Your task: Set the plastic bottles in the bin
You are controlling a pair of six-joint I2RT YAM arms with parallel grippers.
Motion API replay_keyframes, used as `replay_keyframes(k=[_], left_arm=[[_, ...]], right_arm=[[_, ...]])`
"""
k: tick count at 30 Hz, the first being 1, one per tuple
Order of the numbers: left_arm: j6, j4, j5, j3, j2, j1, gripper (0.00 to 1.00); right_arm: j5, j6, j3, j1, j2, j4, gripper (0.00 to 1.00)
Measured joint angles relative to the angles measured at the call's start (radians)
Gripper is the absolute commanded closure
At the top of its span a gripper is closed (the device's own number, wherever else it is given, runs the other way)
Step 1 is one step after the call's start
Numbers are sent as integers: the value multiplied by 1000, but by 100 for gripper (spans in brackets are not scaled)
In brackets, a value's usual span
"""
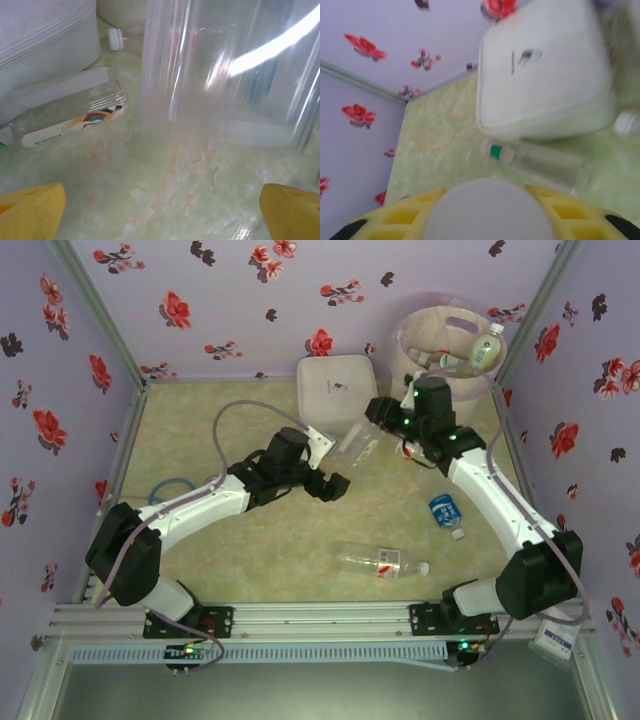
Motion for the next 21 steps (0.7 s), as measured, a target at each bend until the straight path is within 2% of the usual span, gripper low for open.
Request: replay_keyframes(k=[3, 10, 14, 21], left_arm=[[0, -1, -7, 0, 0, 0, 0], [0, -6, -10, 5, 13, 0, 0], [0, -14, -10, 12, 30, 0, 0], [0, -47, -10, 56, 65, 0, 0]], right_arm=[[102, -89, 135, -45, -21, -48, 99], [310, -289, 344, -172, -39, 8, 100], [406, -408, 466, -218, 67, 57, 100], [528, -572, 575, -223, 319, 122, 100]])
